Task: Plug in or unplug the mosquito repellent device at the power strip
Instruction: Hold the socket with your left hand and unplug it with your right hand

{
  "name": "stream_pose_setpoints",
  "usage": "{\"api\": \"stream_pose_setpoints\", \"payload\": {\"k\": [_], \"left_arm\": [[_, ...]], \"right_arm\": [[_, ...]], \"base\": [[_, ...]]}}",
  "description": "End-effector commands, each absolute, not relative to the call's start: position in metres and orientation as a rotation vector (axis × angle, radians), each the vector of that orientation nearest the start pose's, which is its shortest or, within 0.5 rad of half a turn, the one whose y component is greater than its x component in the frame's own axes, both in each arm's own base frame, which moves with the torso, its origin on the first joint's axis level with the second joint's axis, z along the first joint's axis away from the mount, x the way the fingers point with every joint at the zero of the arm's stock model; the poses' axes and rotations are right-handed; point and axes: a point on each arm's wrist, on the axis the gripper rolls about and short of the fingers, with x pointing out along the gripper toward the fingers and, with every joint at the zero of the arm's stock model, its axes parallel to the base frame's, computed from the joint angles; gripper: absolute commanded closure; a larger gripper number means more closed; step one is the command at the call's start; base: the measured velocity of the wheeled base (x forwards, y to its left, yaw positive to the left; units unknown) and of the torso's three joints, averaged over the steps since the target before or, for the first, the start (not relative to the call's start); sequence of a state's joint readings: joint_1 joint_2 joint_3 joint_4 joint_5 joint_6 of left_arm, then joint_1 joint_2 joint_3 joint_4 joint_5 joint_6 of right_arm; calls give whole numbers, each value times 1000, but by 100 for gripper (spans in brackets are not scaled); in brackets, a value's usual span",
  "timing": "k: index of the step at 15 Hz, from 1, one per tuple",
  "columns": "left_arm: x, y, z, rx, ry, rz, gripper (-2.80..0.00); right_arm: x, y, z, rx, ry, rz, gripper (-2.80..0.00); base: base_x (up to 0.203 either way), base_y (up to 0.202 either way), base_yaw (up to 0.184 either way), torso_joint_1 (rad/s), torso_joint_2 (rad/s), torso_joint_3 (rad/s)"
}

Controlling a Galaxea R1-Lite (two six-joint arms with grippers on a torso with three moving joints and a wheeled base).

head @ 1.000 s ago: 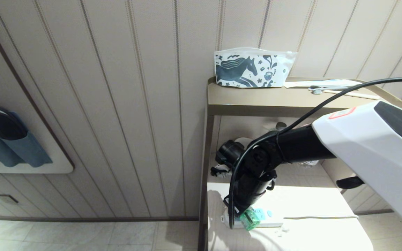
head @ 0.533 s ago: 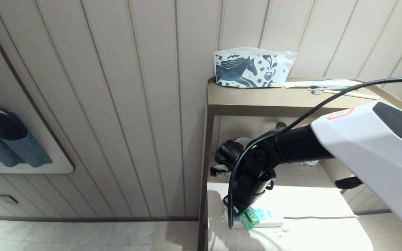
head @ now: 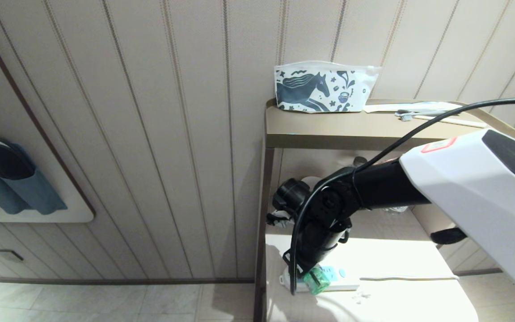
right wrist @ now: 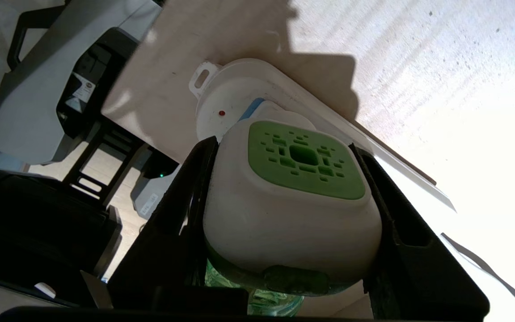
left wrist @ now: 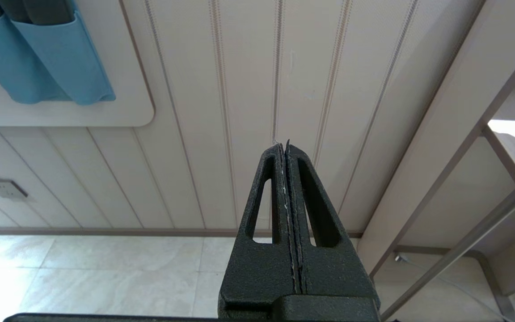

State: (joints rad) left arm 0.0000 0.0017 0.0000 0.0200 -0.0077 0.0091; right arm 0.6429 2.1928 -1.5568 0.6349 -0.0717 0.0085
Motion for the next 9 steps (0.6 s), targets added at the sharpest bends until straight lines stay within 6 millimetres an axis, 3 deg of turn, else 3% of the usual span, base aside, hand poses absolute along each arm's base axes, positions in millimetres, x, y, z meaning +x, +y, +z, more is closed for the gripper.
{"api": "stream_pose_setpoints", "payload": {"k": [1,9], "left_arm": [[-23,0,73,9,21,-8,0],[-24,0,76,18,12,-4,0]], "right_arm": [[311,235,107,-444,1195,494,0],[310,238,106,-444,1198,498,0]], "base": [[0,0,0,0,0,0],[0,0,0,0,0,0]]}}
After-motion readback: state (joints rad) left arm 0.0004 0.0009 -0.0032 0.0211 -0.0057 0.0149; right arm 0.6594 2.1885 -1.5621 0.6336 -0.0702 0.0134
